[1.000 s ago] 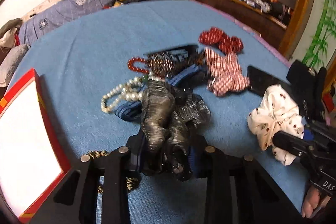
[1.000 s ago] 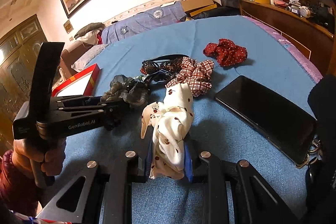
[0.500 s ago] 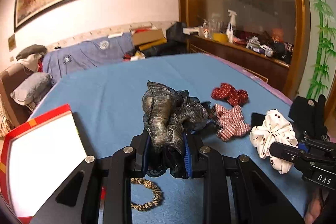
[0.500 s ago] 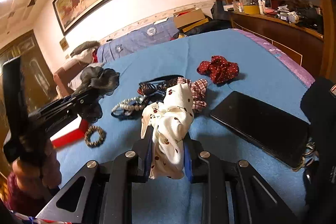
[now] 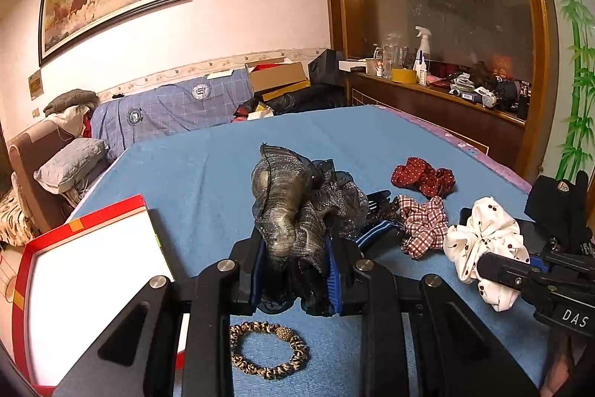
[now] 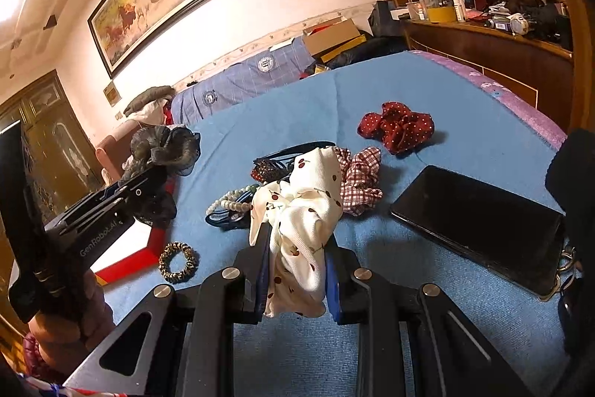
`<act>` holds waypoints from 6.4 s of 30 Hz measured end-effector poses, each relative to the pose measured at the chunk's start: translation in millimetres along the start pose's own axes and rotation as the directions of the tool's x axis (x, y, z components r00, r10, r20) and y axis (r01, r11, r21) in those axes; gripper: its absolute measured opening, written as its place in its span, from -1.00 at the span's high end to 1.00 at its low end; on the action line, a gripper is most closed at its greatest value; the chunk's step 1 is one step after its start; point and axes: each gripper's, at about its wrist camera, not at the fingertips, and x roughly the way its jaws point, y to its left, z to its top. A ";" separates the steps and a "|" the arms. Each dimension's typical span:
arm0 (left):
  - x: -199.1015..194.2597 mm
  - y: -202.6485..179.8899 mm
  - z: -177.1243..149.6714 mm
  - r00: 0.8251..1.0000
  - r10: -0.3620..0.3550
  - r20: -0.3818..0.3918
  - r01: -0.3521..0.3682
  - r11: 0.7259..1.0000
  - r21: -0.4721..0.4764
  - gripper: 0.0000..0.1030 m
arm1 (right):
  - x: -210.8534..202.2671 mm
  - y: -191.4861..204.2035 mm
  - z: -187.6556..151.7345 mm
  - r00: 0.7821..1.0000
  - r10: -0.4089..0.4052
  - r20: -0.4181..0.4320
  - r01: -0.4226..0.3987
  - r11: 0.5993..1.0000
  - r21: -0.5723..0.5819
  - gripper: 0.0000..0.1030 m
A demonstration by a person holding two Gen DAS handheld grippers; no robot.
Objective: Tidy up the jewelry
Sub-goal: 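Grasp the white scrunchie with the right gripper while the left grasps the dark sheer scrunchie, then carry both scrunchies over the red box and open both grippers to drop them, then return both grippers to the pile while the left grasps the leopard-print bracelet, then grasp the red plaid scrunchie with the right gripper while the left holds the bracelet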
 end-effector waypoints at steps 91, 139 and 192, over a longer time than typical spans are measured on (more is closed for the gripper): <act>9.6 300.7 -39.0 0.804 0.434 -0.407 -0.580 0.721 -0.378 0.22 | 269.1 263.3 44.8 0.909 0.123 -0.398 -0.229 0.946 -0.231 -0.52; -0.1 4.3 -38.4 0.928 -0.107 -0.358 0.140 0.988 0.067 0.06 | 63.0 -39.7 90.3 0.948 0.317 -0.041 -0.304 0.934 0.186 -0.43; 56.7 9.9 1.6 0.984 -0.040 -0.174 0.031 0.998 -0.055 0.92 | 65.7 -28.9 74.2 0.999 -0.039 -0.007 0.039 0.997 -0.061 0.71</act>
